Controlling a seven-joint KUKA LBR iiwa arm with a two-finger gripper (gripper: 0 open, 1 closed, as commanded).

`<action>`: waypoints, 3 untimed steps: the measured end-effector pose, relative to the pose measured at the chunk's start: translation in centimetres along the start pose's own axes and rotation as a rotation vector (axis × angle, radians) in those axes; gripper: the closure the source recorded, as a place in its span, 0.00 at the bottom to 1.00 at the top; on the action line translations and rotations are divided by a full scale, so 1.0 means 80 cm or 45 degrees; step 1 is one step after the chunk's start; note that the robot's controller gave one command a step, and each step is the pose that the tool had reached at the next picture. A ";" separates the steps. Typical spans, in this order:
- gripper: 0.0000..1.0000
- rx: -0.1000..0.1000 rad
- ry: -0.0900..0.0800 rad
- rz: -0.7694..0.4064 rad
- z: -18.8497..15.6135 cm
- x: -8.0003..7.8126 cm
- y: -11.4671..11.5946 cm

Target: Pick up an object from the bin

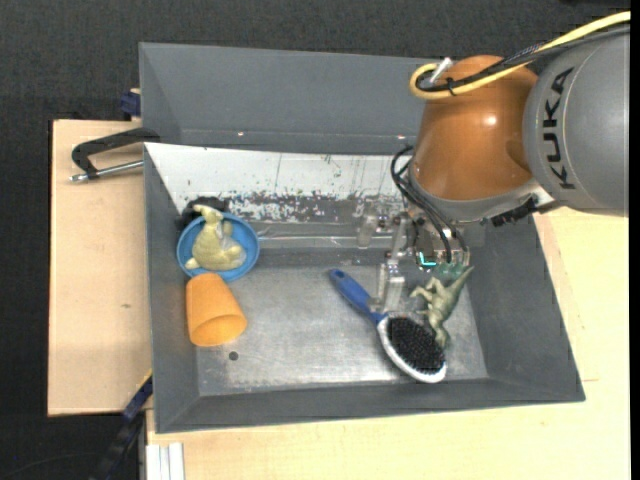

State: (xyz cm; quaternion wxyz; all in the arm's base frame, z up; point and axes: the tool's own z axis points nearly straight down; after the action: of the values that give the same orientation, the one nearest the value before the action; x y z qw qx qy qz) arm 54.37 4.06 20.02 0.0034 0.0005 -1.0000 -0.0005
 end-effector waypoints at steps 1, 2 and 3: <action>0.00 -0.001 -0.004 0.242 0.059 0.006 0.004; 0.00 0.000 -0.003 0.189 0.158 -0.032 0.008; 0.00 -0.003 -0.016 0.419 0.135 -0.034 0.002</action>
Offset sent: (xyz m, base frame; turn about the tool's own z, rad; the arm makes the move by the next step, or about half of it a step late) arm -0.0047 0.0021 -0.0469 0.1913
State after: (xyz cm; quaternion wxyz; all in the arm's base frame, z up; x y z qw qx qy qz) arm 57.01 4.28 9.23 -0.0029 -0.1632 -0.9866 -0.0012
